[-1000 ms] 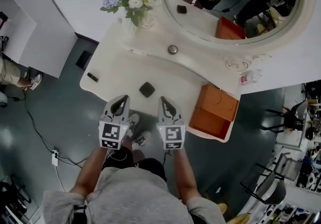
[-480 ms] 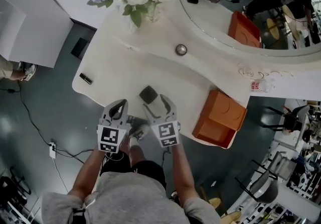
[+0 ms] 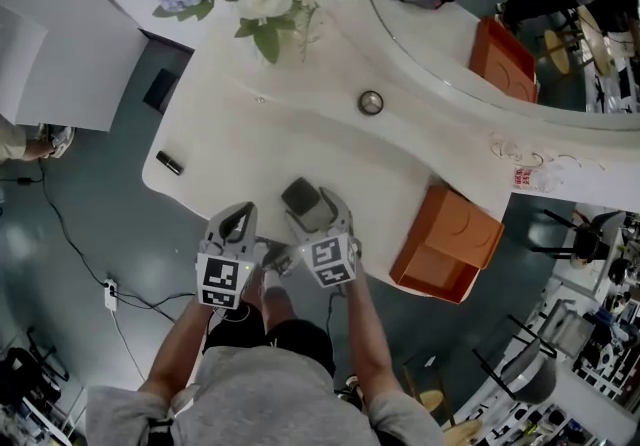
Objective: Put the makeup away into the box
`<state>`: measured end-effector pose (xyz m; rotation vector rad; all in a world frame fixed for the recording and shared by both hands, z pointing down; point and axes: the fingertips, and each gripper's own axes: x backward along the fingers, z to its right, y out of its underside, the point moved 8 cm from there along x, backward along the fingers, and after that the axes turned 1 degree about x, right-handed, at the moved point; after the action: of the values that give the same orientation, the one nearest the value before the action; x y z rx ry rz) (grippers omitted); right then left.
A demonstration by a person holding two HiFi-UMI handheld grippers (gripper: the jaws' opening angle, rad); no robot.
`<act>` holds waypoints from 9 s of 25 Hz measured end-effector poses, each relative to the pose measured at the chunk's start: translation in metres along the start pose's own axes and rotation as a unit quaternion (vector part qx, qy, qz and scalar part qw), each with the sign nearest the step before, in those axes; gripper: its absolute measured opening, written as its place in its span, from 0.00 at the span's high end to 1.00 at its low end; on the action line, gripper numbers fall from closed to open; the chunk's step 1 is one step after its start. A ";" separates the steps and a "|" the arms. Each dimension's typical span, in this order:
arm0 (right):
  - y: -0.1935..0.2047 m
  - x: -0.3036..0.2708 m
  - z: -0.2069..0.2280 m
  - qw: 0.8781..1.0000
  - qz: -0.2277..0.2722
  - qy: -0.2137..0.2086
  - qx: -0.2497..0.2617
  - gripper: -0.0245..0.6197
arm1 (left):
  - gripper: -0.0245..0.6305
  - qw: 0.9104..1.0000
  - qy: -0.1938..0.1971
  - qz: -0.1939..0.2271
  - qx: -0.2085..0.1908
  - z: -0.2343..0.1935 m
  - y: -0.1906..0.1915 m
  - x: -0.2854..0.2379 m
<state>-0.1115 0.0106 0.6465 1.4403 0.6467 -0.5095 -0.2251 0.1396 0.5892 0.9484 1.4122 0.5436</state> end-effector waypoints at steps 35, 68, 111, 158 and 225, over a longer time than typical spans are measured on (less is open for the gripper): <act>-0.006 0.091 0.017 0.995 0.032 0.076 -0.054 0.46 | 0.96 0.996 0.060 0.032 -0.062 0.056 -0.045 -0.001; 0.139 0.266 0.075 0.908 0.008 0.322 -0.266 0.46 | 0.96 0.951 0.251 0.024 -0.176 0.226 -0.079 -0.054; 0.170 0.214 0.120 0.885 -0.211 0.278 -0.308 0.46 | 0.96 0.944 0.274 -0.011 -0.181 0.222 -0.083 -0.104; 0.023 0.375 -0.013 0.855 0.236 0.436 -0.154 0.90 | 0.96 0.945 0.189 0.189 -0.189 0.224 -0.149 0.089; -0.129 0.021 0.183 0.979 0.046 0.165 -0.108 0.57 | 0.96 0.992 0.064 0.080 -0.074 0.000 -0.187 -0.103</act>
<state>-0.1652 -0.1801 0.5406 1.3503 0.8658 -0.1206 -0.2785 -0.0457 0.4966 0.9257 1.3948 0.8306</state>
